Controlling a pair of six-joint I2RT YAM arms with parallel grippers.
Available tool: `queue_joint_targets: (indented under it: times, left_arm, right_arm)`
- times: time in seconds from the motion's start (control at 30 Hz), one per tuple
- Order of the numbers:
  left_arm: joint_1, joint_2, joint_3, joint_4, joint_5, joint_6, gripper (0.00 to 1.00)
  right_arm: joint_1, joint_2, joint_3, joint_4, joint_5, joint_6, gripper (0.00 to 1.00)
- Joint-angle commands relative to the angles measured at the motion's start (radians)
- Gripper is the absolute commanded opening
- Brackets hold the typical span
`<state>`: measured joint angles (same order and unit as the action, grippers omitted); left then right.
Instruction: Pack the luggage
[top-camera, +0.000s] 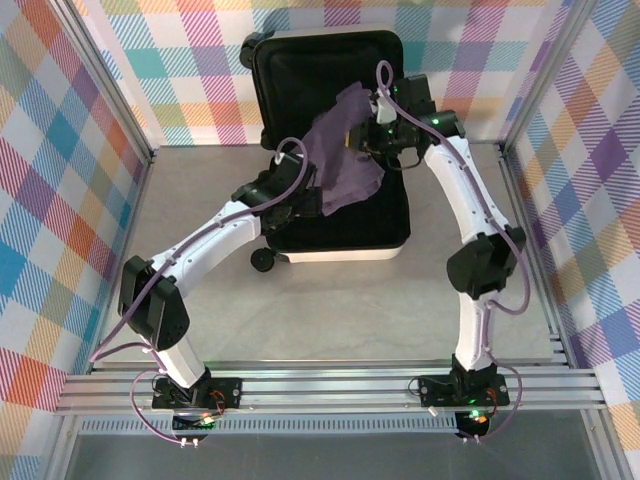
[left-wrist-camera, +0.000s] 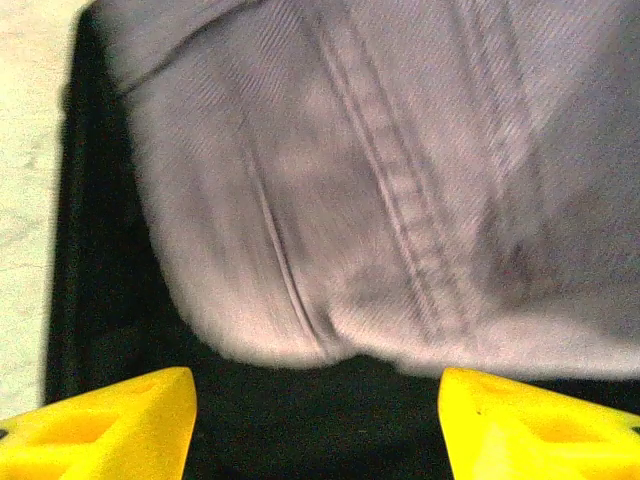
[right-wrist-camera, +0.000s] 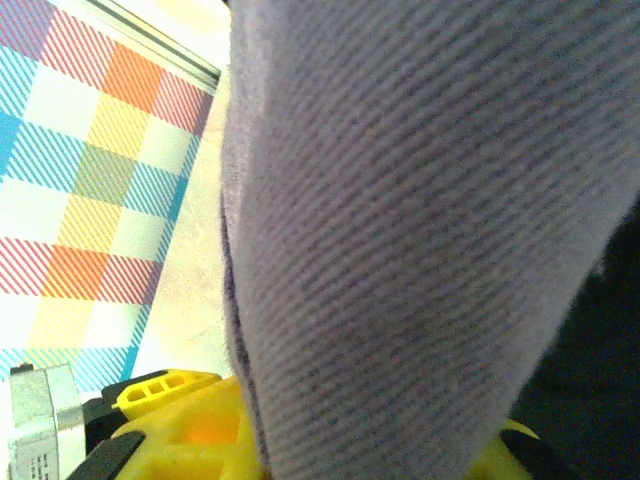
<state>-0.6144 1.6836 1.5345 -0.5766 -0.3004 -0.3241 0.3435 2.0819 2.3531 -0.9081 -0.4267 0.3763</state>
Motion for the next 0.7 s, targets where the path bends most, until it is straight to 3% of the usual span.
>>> queue_joint_targets:
  times: [0.0,0.1,0.5,0.67]
  left_arm:
    - [0.038,-0.095,-0.036,-0.042,-0.052,-0.002,0.68]
    - [0.068,-0.138,-0.059,-0.063,-0.07,-0.003,0.68]
    - [0.095,-0.187,-0.092,-0.078,-0.08,-0.001,0.7]
    - [0.094,-0.18,-0.097,-0.075,-0.071,-0.007,0.7]
  right_arm:
    - [0.025,0.081,0.175,-0.014,-0.089,0.007,0.0]
    - [0.031,0.146,0.243,0.005,-0.129,0.041,0.0]
    - [0.081,0.201,0.249,0.1,-0.238,0.071,0.0]
    - [0.077,0.204,0.226,0.061,-0.193,0.044,0.0]
